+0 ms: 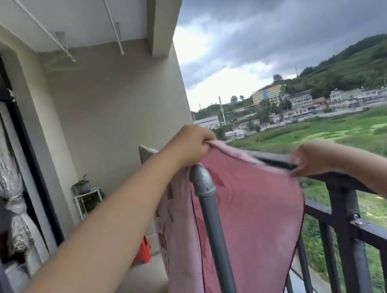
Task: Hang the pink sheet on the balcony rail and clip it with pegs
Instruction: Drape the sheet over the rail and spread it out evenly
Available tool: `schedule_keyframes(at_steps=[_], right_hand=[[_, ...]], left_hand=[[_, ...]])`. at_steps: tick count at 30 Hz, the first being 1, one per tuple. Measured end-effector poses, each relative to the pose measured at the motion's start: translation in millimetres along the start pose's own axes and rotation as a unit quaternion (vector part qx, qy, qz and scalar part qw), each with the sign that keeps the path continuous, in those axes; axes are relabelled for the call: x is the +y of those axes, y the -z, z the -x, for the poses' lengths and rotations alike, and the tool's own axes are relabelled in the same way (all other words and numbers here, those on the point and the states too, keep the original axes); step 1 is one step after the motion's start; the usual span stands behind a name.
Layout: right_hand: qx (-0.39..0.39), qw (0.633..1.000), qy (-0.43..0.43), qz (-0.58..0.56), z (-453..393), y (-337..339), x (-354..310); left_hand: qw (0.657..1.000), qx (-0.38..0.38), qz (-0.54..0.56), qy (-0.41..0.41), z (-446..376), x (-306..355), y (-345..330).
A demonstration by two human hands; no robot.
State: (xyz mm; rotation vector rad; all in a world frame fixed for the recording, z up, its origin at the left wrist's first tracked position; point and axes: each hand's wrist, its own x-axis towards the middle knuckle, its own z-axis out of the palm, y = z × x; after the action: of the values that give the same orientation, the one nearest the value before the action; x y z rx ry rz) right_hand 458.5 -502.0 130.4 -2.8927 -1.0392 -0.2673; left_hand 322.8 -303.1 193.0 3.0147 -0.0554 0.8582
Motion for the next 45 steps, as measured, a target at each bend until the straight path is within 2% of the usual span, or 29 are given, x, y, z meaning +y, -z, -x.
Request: schedule_keyframes(at_steps=[2, 5, 7, 9, 10, 12, 14, 16, 18, 21, 24, 29, 33, 35, 37, 41, 45], right_hand=[[-0.041, 0.988, 0.098, -0.115, 18.9, -17.0, -24.2], [0.021, 0.934, 0.168, -0.314, 29.1, -25.0, -65.6], [0.055, 0.887, 0.194, -0.415, 28.8, -21.4, -89.0], [0.065, 0.852, 0.213, -0.473, 27.1, -15.1, -107.1], [0.065, 0.839, 0.221, -0.493, 26.3, -12.5, -113.6], [0.062, 0.824, 0.229, -0.514, 25.0, -8.8, -122.8], [0.073, 0.828, 0.22, -0.511, 23.0, -7.6, -126.6], [0.107, 0.837, 0.199, -0.499, 19.8, -7.0, -129.5], [0.169, 0.859, 0.187, -0.446, 14.0, -7.0, -132.7], [0.223, 0.883, 0.199, -0.363, 8.3, -8.5, -135.8], [0.241, 0.887, 0.216, -0.329, 5.2, -12.2, -133.7], [0.301, 0.885, 0.221, -0.279, 2.6, -14.2, -134.4], [0.35, 0.882, 0.221, -0.226, -2.3, -10.4, -135.0], [0.36, 0.884, 0.206, -0.218, -7.7, -0.7, -132.4], [0.356, 0.896, 0.177, -0.197, -18.9, 13.1, -125.6], [0.369, 0.906, 0.099, -0.182, -37.7, 36.4, -86.2], [0.403, 0.897, 0.006, -0.18, -40.7, 52.8, -20.7]], left_hand=[[0.999, -0.007, 0.026, 0.044, 11.3, -2.5, -7.3], [0.992, 0.005, 0.08, 0.098, 25.0, -0.1, -2.1], [0.989, -0.015, 0.097, 0.113, 31.8, 7.3, -2.5], [0.981, -0.034, 0.131, 0.139, 40.3, 13.1, -6.1], [0.974, -0.022, 0.166, 0.155, 47.4, 13.5, -9.4], [0.933, 0.042, 0.308, 0.179, 68.7, 8.0, -19.2], [0.89, 0.093, 0.402, 0.194, 92.6, 1.4, -37.4], [0.91, 0.081, 0.341, 0.222, 111.4, 3.6, -58.1], [0.911, 0.108, 0.297, 0.266, 118.9, 9.3, -71.1], [0.907, 0.146, 0.288, 0.272, 120.2, 14.7, -79.0], [0.889, 0.171, 0.31, 0.29, 123.8, 12.1, -87.5], [0.86, 0.137, 0.389, 0.3, 136.2, 0.4, -109.7], [0.835, 0.199, 0.36, 0.366, 139.7, -12.9, -109.0], [0.844, 0.246, 0.275, 0.391, 134.1, -23.7, -94.7], [0.868, 0.273, 0.198, 0.366, 118.2, -33.0, -72.8], [0.91, 0.301, 0.108, 0.264, 51.9, -33.0, -28.7], [0.951, 0.27, 0.088, 0.124, -17.5, 3.2, 5.4]])
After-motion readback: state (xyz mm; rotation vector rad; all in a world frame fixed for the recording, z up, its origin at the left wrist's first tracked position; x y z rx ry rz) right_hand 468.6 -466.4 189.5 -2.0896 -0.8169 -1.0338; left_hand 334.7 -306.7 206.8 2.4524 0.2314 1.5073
